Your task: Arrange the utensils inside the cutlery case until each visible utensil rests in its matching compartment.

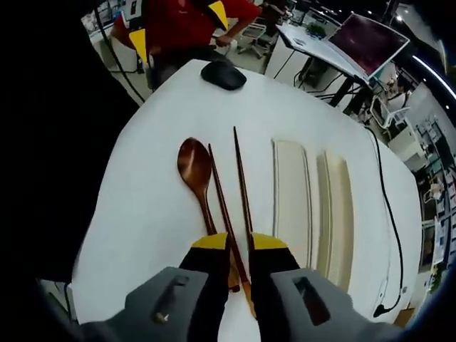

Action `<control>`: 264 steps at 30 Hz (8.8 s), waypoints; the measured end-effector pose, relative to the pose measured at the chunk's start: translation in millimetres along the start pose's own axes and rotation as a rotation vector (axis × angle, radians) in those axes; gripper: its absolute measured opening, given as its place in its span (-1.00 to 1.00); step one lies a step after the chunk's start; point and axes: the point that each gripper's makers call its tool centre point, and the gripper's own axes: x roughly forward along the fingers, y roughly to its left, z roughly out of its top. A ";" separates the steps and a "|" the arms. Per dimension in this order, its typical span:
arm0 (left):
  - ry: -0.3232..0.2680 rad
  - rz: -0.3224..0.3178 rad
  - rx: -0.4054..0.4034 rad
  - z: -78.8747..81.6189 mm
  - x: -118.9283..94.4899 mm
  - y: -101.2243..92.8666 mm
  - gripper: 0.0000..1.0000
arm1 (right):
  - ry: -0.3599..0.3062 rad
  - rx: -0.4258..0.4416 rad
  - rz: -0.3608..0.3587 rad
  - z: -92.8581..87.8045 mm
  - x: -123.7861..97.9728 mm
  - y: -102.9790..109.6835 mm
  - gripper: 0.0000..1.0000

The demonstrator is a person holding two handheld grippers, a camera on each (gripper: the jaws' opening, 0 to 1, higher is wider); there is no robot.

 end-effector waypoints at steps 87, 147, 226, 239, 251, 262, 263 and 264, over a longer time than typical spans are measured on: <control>0.080 -0.172 0.051 -10.5 46.2 -15.2 0.33 | 0.352 -0.056 0.178 -9.4 35.2 10.3 -0.99; 0.059 -0.038 0.015 -11.5 4.4 -13.7 0.27 | 0.438 0.186 0.143 -12.1 33.5 9.2 -0.99; 0.005 -0.084 0.071 22.7 53.7 26.8 0.21 | 0.254 0.354 0.132 -11.5 33.6 7.2 -1.00; -0.009 -0.156 -0.063 16.3 54.3 -1.0 0.06 | 0.312 0.207 0.117 -9.8 35.1 9.4 -0.98; -0.090 -0.159 -0.107 33.9 50.1 -20.9 0.24 | 0.279 0.276 0.107 -10.9 33.9 7.5 -1.00; -0.057 -0.124 -0.091 17.4 35.7 -23.4 0.20 | 0.195 0.410 0.153 -9.1 33.0 7.7 -1.00; -0.056 -0.122 -0.088 16.3 34.4 -24.1 0.20 | 0.195 0.408 0.149 -8.8 33.2 7.9 -1.00; -0.056 -0.121 -0.086 15.5 34.0 -24.5 0.19 | 0.196 0.398 0.145 -8.4 33.3 8.4 -1.00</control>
